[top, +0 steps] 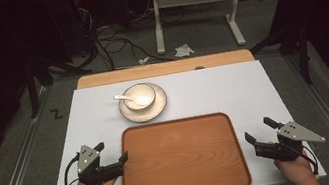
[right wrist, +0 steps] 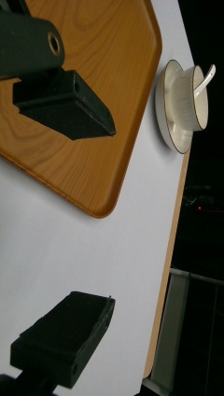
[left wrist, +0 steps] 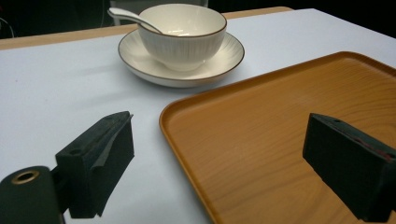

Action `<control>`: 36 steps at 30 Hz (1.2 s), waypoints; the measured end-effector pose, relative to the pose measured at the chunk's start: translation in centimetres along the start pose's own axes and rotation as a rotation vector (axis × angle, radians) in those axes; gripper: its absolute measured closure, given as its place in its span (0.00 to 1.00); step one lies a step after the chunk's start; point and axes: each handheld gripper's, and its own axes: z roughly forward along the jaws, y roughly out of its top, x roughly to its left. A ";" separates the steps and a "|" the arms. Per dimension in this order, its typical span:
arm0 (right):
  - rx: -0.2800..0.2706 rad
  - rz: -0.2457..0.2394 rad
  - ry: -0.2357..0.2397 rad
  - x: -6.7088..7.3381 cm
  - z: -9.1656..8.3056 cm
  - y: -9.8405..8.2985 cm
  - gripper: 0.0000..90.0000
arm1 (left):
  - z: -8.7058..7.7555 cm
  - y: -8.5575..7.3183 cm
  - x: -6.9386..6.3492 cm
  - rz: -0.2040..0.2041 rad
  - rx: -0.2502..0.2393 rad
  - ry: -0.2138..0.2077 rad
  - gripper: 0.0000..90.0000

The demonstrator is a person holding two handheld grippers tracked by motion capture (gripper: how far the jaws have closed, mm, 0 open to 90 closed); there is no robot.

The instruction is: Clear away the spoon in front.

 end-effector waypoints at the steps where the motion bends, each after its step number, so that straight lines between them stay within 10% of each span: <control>1: -0.001 -0.001 0.002 0.0 0.0 0.0 0.18 | 0.0 0.0 0.0 -0.001 0.000 0.000 0.09; 20: -0.004 -0.010 0.021 0.1 0.0 0.0 0.18 | 1.9 3.4 -0.4 0.016 0.013 0.019 0.09; 36: -0.007 -0.003 0.033 0.0 -0.1 0.0 0.18 | 5.0 6.4 1.8 -0.063 0.010 0.029 0.17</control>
